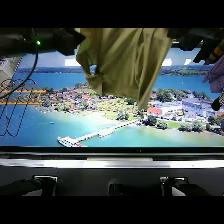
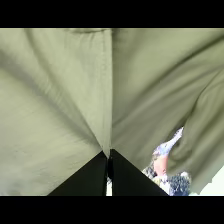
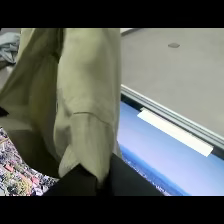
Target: Fold the clothes and pants, and hang the long-sleeved shirts on hangers.
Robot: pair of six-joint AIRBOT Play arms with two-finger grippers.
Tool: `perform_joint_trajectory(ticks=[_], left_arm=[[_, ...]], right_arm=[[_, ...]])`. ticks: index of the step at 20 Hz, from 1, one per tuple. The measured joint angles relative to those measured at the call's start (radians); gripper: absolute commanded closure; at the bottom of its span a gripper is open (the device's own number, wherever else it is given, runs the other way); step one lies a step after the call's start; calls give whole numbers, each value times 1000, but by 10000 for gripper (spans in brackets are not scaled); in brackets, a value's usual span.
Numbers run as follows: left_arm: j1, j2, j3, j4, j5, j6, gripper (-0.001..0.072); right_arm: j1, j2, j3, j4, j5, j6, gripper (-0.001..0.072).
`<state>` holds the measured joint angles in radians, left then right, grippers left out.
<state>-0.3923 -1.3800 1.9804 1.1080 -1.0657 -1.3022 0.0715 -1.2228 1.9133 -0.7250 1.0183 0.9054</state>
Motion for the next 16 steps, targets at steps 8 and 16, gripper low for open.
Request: perform_joint_trajectory(ticks=[8, 16], left_arm=[[-84, 2, -13, 29, 127, -19, 642], [-112, 21, -12, 36, 288, -21, 83]], right_arm=[[0, 35, 0, 23, -30, -33, 692], [0, 47, 0, 2, -159, -76, 692]])
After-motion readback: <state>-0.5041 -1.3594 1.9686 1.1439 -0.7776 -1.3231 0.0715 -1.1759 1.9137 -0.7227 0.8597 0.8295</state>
